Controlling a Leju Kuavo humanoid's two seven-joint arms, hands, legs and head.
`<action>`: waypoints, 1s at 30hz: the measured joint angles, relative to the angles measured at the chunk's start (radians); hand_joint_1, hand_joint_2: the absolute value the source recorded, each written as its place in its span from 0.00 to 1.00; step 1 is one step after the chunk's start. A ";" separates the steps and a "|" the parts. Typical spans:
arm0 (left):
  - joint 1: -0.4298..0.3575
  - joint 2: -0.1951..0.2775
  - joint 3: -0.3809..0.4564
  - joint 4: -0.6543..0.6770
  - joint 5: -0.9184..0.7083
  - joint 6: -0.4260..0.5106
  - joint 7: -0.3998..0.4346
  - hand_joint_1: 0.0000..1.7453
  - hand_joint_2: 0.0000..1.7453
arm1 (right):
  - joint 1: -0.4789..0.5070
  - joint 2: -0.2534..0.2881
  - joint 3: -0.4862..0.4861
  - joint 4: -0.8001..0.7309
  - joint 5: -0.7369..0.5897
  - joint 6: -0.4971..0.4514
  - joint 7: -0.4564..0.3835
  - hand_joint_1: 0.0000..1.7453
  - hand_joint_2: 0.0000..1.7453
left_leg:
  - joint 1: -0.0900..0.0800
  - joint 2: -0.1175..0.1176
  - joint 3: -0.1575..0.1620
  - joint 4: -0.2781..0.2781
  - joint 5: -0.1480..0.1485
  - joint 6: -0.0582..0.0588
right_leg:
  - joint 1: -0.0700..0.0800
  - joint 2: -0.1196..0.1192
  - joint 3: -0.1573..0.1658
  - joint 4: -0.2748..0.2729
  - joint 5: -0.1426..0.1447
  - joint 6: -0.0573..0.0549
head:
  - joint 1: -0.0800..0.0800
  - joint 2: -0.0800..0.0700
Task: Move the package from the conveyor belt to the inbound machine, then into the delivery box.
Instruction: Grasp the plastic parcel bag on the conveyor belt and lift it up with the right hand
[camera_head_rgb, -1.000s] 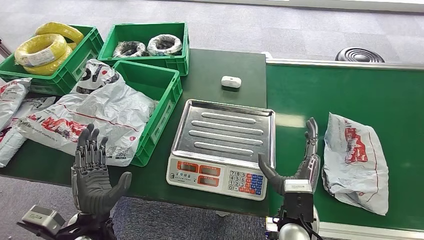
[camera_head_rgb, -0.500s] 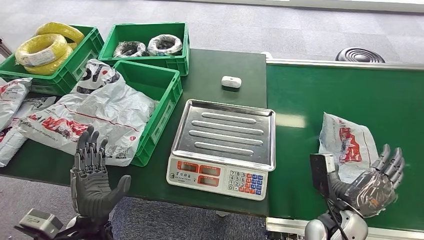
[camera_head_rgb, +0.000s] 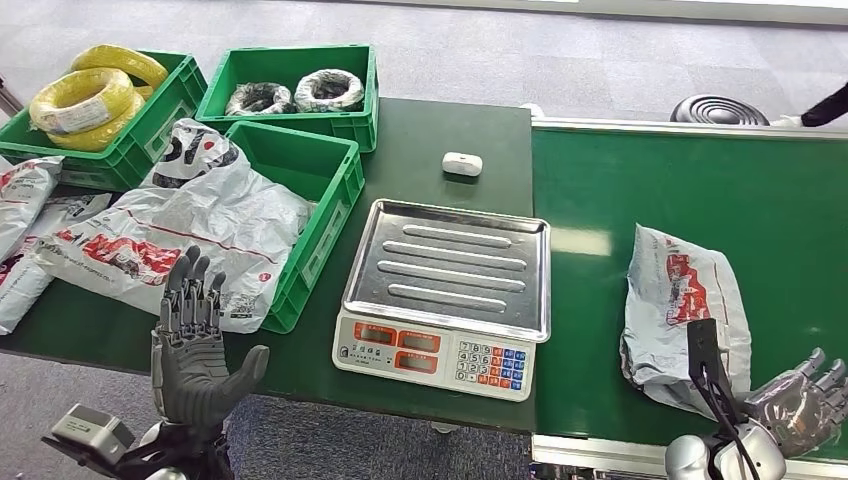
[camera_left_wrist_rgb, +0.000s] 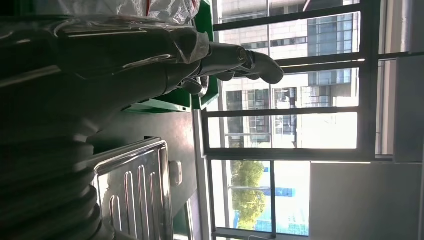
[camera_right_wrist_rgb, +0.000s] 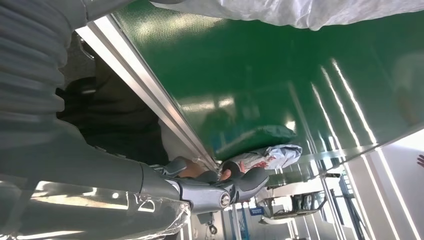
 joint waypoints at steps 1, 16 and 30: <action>0.000 0.000 0.000 0.001 0.000 0.000 0.000 0.00 1.00 | -0.001 -0.001 -0.002 0.005 0.000 0.000 0.000 0.00 1.00 | 0.000 0.000 0.000 0.000 0.000 0.000 | 0.000 0.000 0.000 0.000 0.000 0.000 | 0.000 0.000; 0.026 -0.004 0.015 -0.012 -0.039 0.004 0.000 0.00 1.00 | -0.071 0.003 -0.005 0.095 -0.005 0.242 0.047 0.00 1.00 | 0.000 0.000 0.000 0.000 0.000 0.000 | 0.000 0.000 0.001 0.000 0.000 0.000 | 0.000 0.000; 0.076 -0.045 0.070 -0.076 -0.087 -0.026 0.000 0.00 1.00 | -0.228 -0.024 0.061 0.224 0.016 0.257 -0.050 0.00 1.00 | 0.000 0.000 0.001 0.000 0.000 0.000 | 0.000 0.000 0.002 0.000 0.000 0.000 | 0.000 0.000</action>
